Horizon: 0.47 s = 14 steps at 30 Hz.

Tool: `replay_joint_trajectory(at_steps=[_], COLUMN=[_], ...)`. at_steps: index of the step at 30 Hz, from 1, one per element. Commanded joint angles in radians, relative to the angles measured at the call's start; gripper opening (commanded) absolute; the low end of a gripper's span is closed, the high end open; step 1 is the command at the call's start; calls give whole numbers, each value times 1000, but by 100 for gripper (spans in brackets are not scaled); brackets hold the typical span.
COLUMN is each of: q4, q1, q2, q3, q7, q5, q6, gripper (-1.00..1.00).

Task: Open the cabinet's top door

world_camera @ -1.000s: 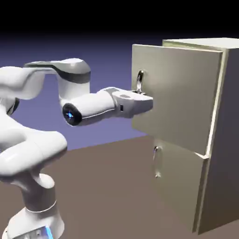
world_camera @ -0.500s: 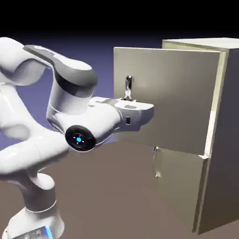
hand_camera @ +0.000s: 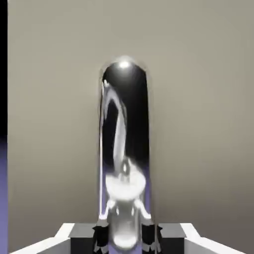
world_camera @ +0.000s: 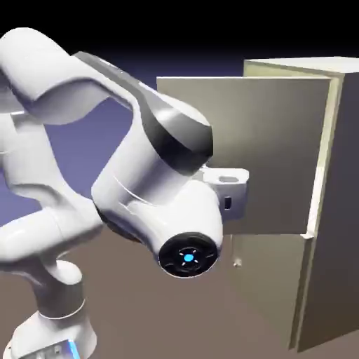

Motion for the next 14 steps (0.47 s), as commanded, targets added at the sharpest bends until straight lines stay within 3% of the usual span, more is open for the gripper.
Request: replay_joint_trajectory(at_steps=[1,12,13,14], q4=[36,425,425,425], q1=[3,22,22,22], q2=[33,351,351,351], q3=[-3,7,7,7], q7=[-12,-123,-123,-123], q5=[-18,-171,-171,-171], q6=[-23,-249,-249,-249], gripper=[-100,-100,100,100])
